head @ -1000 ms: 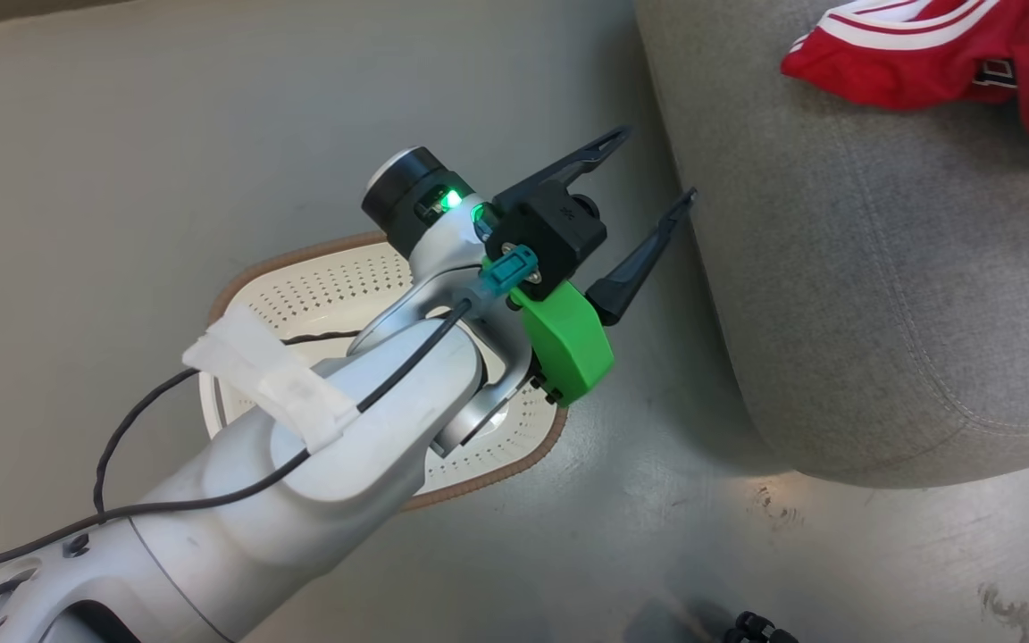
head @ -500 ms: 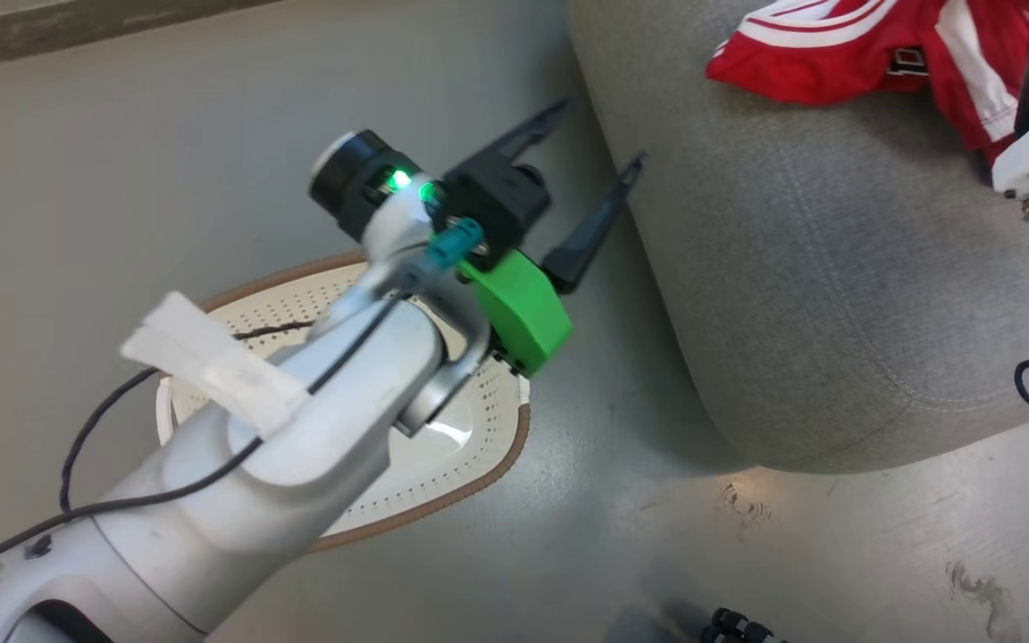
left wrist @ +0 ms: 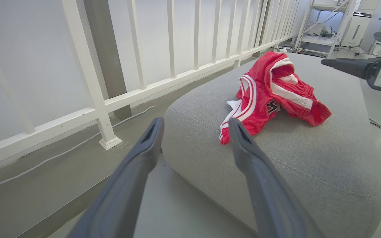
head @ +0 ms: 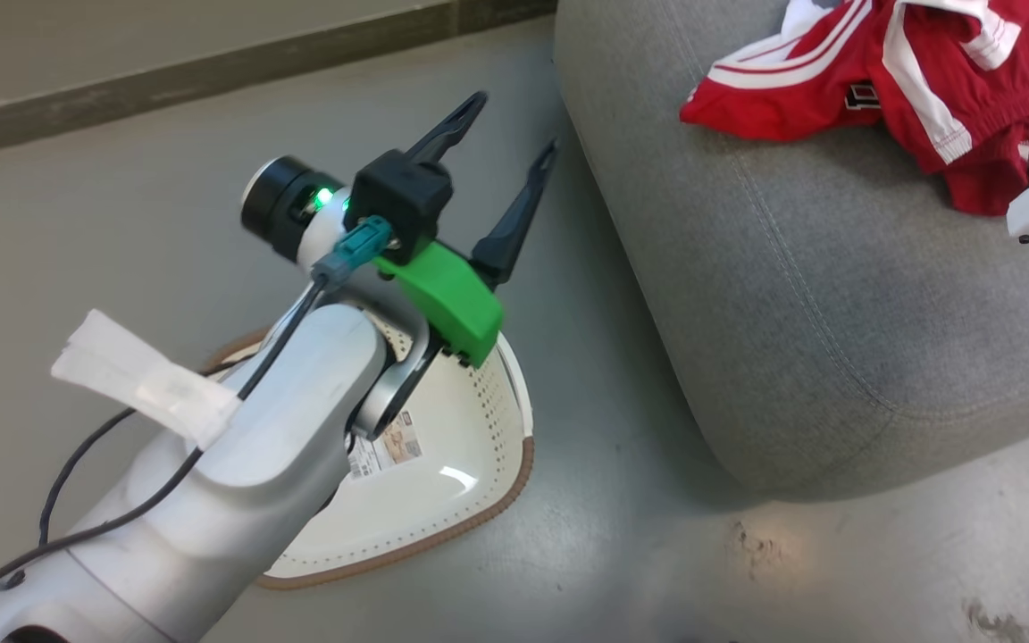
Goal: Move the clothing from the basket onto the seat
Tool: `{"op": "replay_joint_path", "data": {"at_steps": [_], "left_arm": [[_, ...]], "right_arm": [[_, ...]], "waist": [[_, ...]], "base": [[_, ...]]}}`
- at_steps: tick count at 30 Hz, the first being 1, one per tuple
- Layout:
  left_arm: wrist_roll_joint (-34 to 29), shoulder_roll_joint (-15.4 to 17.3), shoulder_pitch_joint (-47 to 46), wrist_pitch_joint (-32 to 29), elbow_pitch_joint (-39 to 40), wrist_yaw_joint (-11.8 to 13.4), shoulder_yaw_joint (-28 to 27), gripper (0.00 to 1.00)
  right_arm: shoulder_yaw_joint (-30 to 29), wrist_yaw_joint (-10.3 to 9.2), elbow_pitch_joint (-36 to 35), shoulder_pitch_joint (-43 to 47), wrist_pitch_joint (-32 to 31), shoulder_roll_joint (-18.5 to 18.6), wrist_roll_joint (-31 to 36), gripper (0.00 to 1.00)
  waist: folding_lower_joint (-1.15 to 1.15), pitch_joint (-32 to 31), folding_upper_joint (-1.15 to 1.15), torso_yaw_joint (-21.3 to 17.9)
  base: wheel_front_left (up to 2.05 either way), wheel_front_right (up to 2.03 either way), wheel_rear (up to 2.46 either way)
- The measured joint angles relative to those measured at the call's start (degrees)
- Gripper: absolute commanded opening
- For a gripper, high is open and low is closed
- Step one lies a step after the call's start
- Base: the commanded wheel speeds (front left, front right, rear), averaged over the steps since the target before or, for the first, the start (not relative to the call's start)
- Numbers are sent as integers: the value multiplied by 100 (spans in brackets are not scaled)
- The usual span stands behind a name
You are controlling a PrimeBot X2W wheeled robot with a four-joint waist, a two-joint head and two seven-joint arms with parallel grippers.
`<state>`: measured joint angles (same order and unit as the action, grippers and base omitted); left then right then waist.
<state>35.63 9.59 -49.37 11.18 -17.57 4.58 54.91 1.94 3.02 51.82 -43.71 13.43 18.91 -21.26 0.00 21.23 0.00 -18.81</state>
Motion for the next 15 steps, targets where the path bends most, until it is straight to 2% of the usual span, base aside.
{"op": "replay_joint_path", "data": {"at_steps": [9, 15], "left_arm": [[271, 112, 466, 138, -292, 55, -289, 100], [371, 238, 840, 209, -464, 100, -560, 100]], "right_arm": [[-20, 102, -435, 191, 67, -13, -9, 100], [67, 119, -676, 578, 76, -119, 11, 100]], "waist": [[0, -423, 0, 302], [0, -752, 0, 670]], "base": [[0, 0, 0], [0, 0, 0]]}}
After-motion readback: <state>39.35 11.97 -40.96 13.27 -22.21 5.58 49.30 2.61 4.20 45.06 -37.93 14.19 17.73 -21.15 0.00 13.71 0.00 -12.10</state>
